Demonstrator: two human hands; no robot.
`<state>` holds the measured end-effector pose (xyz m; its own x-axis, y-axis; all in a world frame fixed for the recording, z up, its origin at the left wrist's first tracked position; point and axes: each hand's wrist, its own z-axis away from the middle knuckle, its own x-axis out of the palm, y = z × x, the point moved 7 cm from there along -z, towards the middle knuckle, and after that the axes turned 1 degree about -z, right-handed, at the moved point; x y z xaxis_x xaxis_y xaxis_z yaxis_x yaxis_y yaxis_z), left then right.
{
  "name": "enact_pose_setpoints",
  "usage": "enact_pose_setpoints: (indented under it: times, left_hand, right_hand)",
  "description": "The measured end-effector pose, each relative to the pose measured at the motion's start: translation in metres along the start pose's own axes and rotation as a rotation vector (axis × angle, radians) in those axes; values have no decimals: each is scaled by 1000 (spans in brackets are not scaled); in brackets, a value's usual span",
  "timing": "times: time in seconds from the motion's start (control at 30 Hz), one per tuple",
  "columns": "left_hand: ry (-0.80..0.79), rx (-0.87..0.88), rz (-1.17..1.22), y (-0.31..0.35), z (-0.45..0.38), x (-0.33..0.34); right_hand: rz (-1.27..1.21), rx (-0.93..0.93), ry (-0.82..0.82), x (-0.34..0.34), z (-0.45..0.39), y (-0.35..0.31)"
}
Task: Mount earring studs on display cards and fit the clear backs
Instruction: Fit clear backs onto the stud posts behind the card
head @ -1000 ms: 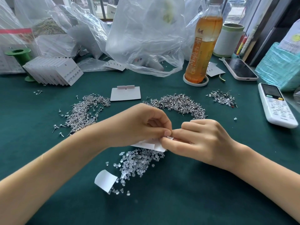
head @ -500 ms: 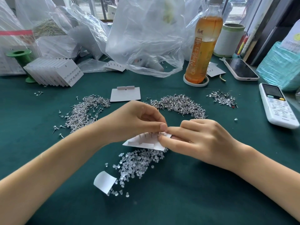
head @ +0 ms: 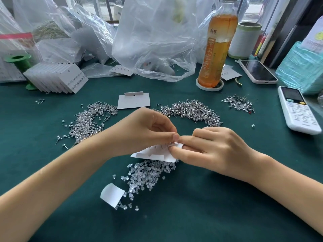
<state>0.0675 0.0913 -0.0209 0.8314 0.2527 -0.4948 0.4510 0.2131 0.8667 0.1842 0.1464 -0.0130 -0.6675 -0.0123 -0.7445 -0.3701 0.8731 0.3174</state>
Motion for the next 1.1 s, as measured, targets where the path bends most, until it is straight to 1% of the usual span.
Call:
enact_pose_setpoints:
  times: [0.33, 0.8, 1.1]
  left_hand:
    - [30, 39, -24, 3, 1, 2]
    - [-29, 32, -93, 4, 0, 6]
    - [-56, 30, -94, 5, -2, 8]
  right_hand:
    - [4, 12, -7, 2, 1, -1]
    - [31, -6, 6, 1, 1, -3]
    - [54, -6, 24, 0, 1, -4]
